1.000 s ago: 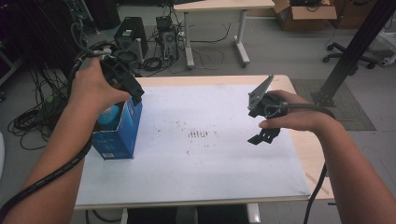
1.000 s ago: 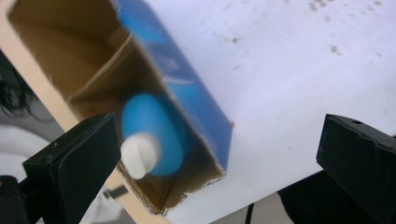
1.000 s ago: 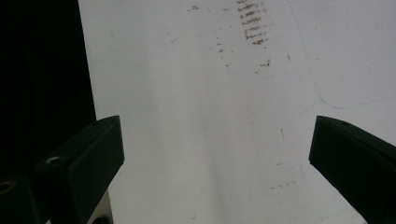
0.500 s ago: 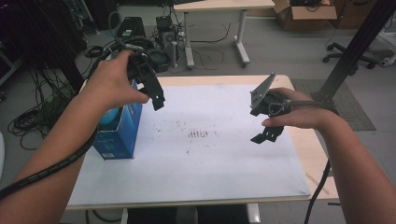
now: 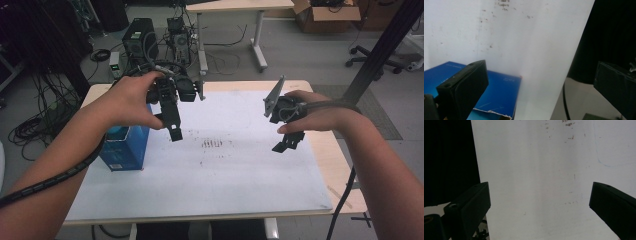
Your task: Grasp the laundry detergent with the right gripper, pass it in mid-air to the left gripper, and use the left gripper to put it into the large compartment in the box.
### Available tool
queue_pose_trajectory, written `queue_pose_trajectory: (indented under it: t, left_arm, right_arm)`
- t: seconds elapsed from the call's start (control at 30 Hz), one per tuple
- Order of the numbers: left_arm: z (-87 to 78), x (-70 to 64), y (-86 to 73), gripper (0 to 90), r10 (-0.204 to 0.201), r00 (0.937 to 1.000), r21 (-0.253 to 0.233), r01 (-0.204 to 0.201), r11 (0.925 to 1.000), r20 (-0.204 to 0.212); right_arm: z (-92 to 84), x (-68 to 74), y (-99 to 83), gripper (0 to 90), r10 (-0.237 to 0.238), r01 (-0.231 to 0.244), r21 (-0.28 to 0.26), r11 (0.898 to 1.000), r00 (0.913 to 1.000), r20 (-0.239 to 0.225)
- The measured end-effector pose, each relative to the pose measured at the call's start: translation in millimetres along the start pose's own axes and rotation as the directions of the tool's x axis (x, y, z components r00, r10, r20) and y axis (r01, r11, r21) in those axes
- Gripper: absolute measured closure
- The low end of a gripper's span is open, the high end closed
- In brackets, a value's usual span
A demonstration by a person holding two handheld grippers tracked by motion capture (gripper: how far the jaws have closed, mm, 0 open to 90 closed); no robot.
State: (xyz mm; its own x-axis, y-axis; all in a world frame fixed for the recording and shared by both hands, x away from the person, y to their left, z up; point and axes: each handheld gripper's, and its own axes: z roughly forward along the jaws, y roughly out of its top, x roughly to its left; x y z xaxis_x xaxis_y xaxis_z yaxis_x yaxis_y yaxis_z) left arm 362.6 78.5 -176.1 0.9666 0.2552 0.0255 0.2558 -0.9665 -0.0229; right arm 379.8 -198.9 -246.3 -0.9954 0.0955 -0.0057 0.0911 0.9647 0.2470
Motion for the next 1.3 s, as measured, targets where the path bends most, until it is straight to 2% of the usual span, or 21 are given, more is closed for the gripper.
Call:
queue_pose_trajectory:
  t: [0.1, 0.17, 0.27, 0.33, 0.37, 0.47, 0.57, 0.63, 0.73, 0.97, 1.3]
  left_arm:
    - [1.0, 0.1, 1.2, 0.2, 0.037, 0.9993, 0.001, -0.037, 0.9993, 0.008]
    - [3.0, -2.0, 2.2, 0.2, 0.075, 0.9971, -0.004, -0.075, 0.9971, 0.003]
    - [5.9, -4.8, 2.6, 0.2, 0.108, 0.9939, -0.012, -0.107, 0.9941, 0.022]
    - [8.7, -4.6, 2.8, 0.2, 0.103, 0.9942, 0.003, -0.103, 0.9946, 0.031]
    - [10.9, -4.3, 2.9, 0.2, 0.109, 0.9938, 0.016, -0.109, 0.9939, 0.023]
    - [14.6, -2.1, 2.3, 0.2, 0.112, 0.9935, 0.026, -0.113, 0.9933, 0.020]
    - [16.1, 0.6, 1.3, 0.2, 0.101, 0.9945, 0.016, -0.102, 0.9947, 0.029]
    - [17.5, 2.6, 1.0, 0.2, 0.092, 0.9957, 0.027, -0.092, 0.9954, 0.016]
    - [18.3, 3.8, 0.6, 0.2, 0.086, 0.9961, 0.025, -0.087, 0.9959, 0.018]
    - [13.6, 2.2, 0.5, 0.2, 0.088, 0.9960, -0.002, -0.088, 0.9961, 0.017]
    - [9.3, 0.0, 3.1, 0.2, 0.098, 0.9951, -0.002, -0.098, 0.9952, 0.013]
  right_arm:
    - [0.8, -0.5, 1.6, 3.7, 0.001, -0.001, 0.020, 1.000, 1.0000, -0.002]
    - [1.0, -0.1, 2.4, 3.6, -0.002, 0.002, 0.013, 1.000, 1.0000, 0.003]
    - [1.5, 1.0, 2.5, 3.8, -0.003, 0.003, 0.002, 1.000, 1.0000, 0.004]
    - [2.2, 0.9, 2.1, 3.6, 0.002, -0.002, 0.000, 1.000, 1.0000, 0.002]
    - [2.4, 1.4, 2.2, 3.6, 0.016, -0.016, 0.005, 1.000, 0.9999, -0.002]
    - [5.6, -1.1, 0.9, 3.7, 0.014, -0.014, 0.017, 1.000, 0.9999, -0.008]
    - [6.3, -3.0, 0.9, 3.6, 0.012, -0.011, 0.023, 1.000, 0.9999, -0.012]
    - [5.9, -4.5, 1.0, 3.9, 0.007, -0.007, 0.022, 1.000, 0.9999, -0.013]
    - [4.4, -6.3, 0.9, 3.8, 0.006, -0.006, 0.019, 1.000, 0.9999, -0.012]
    - [2.7, -7.6, -2.2, 3.7, 0.012, -0.012, 0.018, 1.000, 0.9999, -0.012]
    - [2.3, -6.6, -4.0, 3.6, 0.018, -0.018, 0.018, 1.000, 0.9998, -0.010]
